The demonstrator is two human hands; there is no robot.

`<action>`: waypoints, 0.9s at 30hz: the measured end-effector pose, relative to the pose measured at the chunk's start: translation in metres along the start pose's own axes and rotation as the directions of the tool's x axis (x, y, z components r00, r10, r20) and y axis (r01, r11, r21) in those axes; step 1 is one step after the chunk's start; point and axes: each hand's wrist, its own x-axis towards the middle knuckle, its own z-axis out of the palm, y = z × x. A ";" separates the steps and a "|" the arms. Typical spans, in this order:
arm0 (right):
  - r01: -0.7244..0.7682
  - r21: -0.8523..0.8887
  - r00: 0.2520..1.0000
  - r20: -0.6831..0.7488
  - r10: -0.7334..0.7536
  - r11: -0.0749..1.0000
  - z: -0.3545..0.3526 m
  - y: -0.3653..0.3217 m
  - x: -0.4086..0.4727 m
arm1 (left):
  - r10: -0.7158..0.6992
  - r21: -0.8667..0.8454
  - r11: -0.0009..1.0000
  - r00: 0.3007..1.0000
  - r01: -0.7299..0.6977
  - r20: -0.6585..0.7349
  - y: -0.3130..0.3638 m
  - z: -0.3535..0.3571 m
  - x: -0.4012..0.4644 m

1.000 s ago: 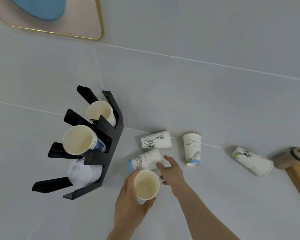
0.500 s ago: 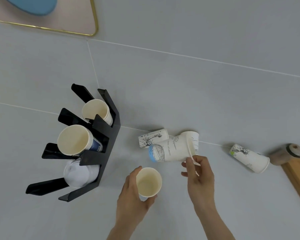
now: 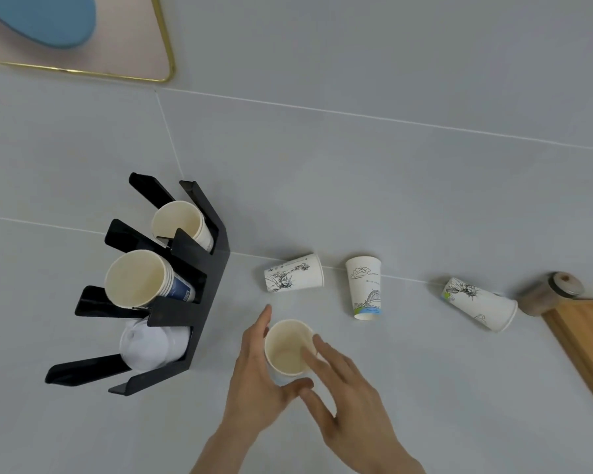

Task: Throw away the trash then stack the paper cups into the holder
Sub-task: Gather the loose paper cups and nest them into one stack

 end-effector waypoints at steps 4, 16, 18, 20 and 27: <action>0.034 -0.070 0.999 0.036 -0.031 0.997 0.010 0.010 0.000 | 0.046 0.081 0.996 0.999 -0.047 0.020 0.004 0.005 0.004; -0.706 0.197 0.662 -0.158 0.733 0.680 -0.032 0.108 0.117 | -0.015 0.112 0.994 1.000 0.016 -0.010 -0.003 0.024 0.014; -0.763 0.197 0.615 -0.071 0.785 0.616 -0.031 0.121 0.136 | -0.029 0.121 0.992 1.000 0.029 0.000 -0.002 0.024 0.015; -0.807 0.231 0.563 0.017 0.827 0.544 -0.024 0.129 0.146 | -0.037 0.126 0.991 0.999 0.036 0.006 -0.002 0.024 0.016; -0.795 0.593 0.377 0.316 0.871 0.128 -0.004 0.125 0.128 | -0.010 0.137 0.991 1.000 0.010 0.003 -0.003 0.024 0.017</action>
